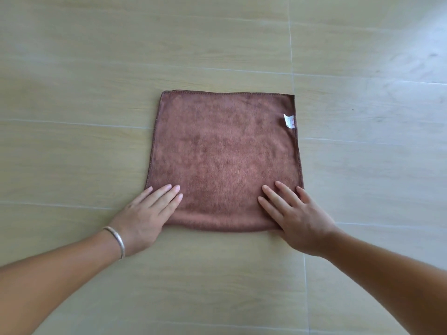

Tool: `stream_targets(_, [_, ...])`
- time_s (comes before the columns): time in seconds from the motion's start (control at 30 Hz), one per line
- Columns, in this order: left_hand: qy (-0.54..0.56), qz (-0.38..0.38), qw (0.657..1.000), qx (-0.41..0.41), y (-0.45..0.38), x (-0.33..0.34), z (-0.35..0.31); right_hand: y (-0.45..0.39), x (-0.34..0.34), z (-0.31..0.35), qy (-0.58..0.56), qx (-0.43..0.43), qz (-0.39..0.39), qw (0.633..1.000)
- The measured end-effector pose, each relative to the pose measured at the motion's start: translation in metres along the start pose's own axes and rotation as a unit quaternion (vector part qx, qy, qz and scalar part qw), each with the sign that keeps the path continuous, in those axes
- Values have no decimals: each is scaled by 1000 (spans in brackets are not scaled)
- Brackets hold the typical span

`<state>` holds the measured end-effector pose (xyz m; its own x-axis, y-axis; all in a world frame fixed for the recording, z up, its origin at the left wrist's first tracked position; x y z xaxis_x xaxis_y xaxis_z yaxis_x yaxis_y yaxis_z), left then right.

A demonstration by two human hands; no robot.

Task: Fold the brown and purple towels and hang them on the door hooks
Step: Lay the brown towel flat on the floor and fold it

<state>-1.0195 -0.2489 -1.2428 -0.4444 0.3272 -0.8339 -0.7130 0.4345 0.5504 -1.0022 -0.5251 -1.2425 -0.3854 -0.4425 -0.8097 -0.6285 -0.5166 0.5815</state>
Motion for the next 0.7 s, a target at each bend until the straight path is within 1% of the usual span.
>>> stream_targets(0.07, [6, -17, 1000, -14, 1, -13, -9, 6, -7, 5, -6, 24, -4, 1000])
stream_targets(0.13, [7, 13, 998, -65, 8, -24, -15, 18, -18, 10, -27, 51, -7, 998])
stream_targets(0.23, [17, 167, 977, -133, 32, -23, -16, 50, -36, 18, -56, 79, -15, 995])
stream_targets(0.27, [24, 181, 973, -139, 45, -29, -17, 64, -40, 22, -69, 85, -8, 994])
stream_targets(0.37, [44, 194, 970, -143, 92, -53, -23, 111, -53, 31, -112, 97, 16, 989])
stream_targets(0.43, [49, 207, 967, -138, 125, -75, -28, 144, -76, 35, -137, 104, 22, 985])
stream_targets(0.53, [85, 205, 965, -140, 171, -127, -34, 190, -120, 39, -172, 102, 62, 978])
stream_targets(0.6, [112, 195, 962, -154, 199, -168, -34, 217, -160, 35, -187, 115, 68, 973])
stream_targets(0.7, [132, 206, 954, -175, 239, -221, -27, 254, -219, 22, -199, 130, 67, 969])
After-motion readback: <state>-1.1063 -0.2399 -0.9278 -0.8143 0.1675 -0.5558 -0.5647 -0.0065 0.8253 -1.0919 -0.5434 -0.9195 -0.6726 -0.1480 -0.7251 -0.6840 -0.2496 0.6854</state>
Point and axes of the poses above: each hand's wrist, its own y-axis away from the middle knuckle, its own x-axis out of the palm, z = x × y, the point moved 9 cm from there along -y, towards the middle knuckle, and after that the axes turned 9 degrees about z, right-handed, at the moved point
